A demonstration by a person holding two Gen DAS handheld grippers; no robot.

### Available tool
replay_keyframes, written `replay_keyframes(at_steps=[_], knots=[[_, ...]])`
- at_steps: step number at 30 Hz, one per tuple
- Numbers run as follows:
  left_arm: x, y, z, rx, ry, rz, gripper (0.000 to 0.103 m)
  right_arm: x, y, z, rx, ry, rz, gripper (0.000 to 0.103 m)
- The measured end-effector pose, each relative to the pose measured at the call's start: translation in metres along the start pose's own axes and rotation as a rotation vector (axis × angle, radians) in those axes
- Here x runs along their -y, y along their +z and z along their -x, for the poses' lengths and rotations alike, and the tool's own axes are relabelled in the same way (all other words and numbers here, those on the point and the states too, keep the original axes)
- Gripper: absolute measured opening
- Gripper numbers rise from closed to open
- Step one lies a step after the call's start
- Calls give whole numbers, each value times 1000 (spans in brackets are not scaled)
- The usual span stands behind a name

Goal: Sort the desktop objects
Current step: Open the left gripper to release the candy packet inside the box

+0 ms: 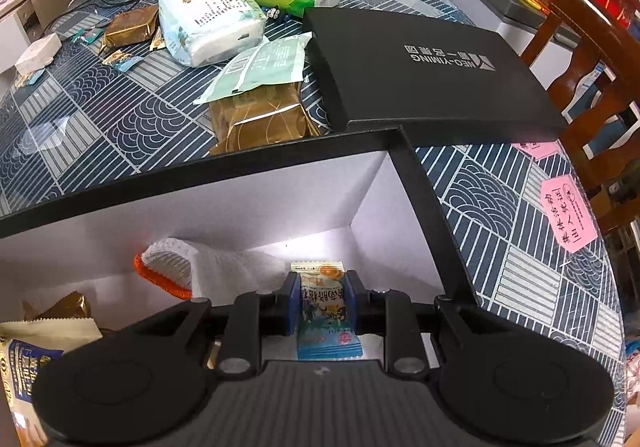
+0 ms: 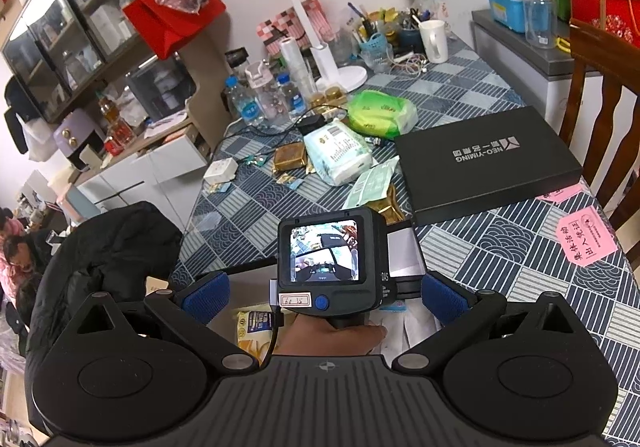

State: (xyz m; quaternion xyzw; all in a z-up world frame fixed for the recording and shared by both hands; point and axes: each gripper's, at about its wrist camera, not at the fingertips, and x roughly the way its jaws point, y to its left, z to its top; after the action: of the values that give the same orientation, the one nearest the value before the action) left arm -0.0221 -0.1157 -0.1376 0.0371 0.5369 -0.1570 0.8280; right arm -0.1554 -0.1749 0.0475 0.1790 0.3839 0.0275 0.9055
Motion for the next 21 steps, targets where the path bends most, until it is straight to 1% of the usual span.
replay_keyframes(at_steps=[11, 12, 13, 14, 15, 16, 17, 18, 19, 21], knots=[[2, -2, -3, -9, 23, -22, 27, -1, 2, -1, -7, -8, 1, 103], [3, -2, -3, -11, 26, -23, 28, -2, 2, -1, -8, -8, 1, 103], [3, -2, -4, -13, 25, -23, 32, -2, 2, -1, -8, -6, 2, 103], [2, -2, -6, -19, 25, -16, 33, -3, 2, 0, -7, -5, 5, 103], [1, -1, -8, -26, 26, -9, 44, -3, 1, 0, -6, -4, 8, 103], [-3, -1, -10, -36, 41, 6, 61, -3, 1, 1, -4, -4, 10, 103], [-6, -1, -12, -42, 66, 18, 71, -4, 1, 2, -2, -4, 12, 103], [-9, 0, -14, -43, 94, 19, 85, -4, 1, 3, 1, -3, 13, 103], [-13, 0, -15, -44, 106, 19, 92, -4, 2, 4, 4, -3, 13, 103], [-19, 0, -16, -47, 115, 24, 100, -4, 2, 5, 8, -1, 13, 103]])
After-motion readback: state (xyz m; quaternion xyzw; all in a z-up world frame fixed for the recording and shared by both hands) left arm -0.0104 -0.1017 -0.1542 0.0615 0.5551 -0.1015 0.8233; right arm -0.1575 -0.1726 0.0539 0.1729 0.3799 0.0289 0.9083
